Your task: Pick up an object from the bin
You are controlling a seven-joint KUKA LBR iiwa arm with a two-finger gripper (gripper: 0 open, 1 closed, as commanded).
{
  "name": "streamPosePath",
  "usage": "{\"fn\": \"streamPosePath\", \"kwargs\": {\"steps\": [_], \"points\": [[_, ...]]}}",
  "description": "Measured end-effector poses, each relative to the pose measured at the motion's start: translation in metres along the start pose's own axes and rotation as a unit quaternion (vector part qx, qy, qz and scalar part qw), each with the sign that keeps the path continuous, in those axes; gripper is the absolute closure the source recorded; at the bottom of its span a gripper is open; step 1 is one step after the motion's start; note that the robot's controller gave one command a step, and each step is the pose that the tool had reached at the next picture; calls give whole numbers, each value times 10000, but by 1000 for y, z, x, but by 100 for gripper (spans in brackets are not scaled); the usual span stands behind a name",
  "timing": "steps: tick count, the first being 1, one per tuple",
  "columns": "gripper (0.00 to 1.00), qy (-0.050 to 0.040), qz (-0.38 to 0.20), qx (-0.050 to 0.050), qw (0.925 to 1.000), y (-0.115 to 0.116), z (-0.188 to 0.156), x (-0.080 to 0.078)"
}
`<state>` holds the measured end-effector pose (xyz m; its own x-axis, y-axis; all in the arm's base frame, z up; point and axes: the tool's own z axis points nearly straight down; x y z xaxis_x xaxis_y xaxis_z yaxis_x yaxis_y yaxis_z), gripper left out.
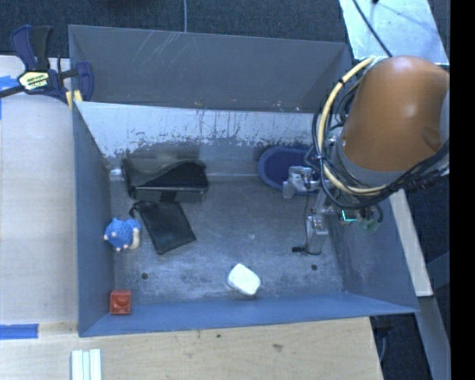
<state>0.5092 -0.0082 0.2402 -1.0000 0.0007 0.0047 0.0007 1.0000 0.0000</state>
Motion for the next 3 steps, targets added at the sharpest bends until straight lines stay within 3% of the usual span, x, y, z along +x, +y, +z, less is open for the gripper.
{"fn": "streamPosePath", "kwargs": {"steps": [1,2,3], "points": [[0,-17,1958,5,9806,-90,64,-19],[0,-51,2066,8,9784,-131,94,-62],[0,-1,2249,-9,9744,-142,171,-113]]}}
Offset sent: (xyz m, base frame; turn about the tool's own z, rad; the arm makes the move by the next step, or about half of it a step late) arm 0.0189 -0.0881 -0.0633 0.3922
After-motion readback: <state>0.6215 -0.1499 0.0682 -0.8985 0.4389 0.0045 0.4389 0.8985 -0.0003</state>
